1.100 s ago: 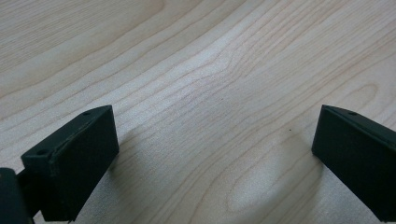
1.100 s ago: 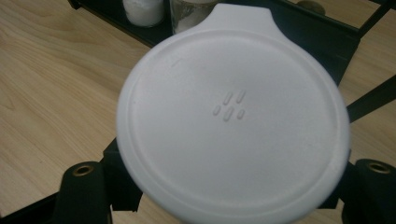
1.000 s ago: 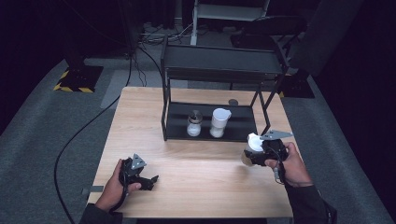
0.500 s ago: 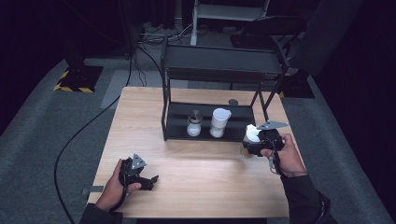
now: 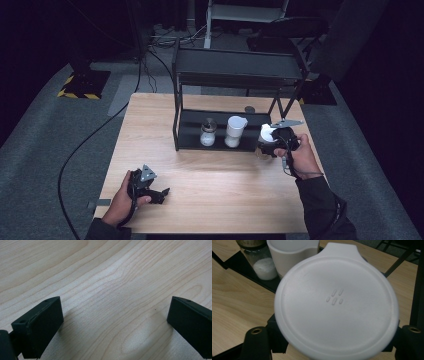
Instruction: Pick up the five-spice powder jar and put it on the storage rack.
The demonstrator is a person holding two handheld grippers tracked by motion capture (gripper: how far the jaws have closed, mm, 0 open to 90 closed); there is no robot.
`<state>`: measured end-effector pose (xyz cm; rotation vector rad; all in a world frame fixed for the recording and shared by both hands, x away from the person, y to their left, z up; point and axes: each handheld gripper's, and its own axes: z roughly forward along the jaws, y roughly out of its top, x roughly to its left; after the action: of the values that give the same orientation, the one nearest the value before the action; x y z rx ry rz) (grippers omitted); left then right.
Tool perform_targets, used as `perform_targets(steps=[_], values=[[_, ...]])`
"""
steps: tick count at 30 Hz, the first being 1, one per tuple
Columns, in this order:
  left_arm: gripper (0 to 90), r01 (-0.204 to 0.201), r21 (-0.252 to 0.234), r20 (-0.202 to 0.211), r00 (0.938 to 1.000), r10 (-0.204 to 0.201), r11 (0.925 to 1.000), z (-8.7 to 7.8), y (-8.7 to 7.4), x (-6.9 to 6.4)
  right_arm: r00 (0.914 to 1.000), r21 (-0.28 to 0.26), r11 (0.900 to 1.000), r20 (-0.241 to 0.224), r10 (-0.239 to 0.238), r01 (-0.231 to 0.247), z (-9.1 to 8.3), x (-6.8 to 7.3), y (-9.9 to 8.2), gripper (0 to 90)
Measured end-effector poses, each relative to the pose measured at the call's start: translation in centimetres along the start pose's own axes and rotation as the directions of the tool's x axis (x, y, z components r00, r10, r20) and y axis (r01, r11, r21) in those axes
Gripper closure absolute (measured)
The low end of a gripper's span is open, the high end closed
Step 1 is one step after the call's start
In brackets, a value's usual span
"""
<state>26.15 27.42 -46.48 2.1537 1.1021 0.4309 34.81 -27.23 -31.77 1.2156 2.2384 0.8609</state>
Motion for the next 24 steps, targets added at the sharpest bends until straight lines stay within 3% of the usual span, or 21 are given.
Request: perform_targets(steps=[17, 24], values=[[0.3, 0.000, 0.000, 0.000, 1.0000, 0.000, 1.0000, 0.0, 0.0, 0.0, 0.9991, 0.018, 0.9995, 0.033, 0.027, -0.027, 1.9, -0.3, 2.0, 30.1], [0.3, 0.000, 0.000, 0.000, 1.0000, 0.000, 1.0000, 0.0, 0.0, 0.0, 0.9976, 0.024, 0.9980, 0.036, 0.059, -0.059, 3.0, -0.9, 2.5, 30.1]])
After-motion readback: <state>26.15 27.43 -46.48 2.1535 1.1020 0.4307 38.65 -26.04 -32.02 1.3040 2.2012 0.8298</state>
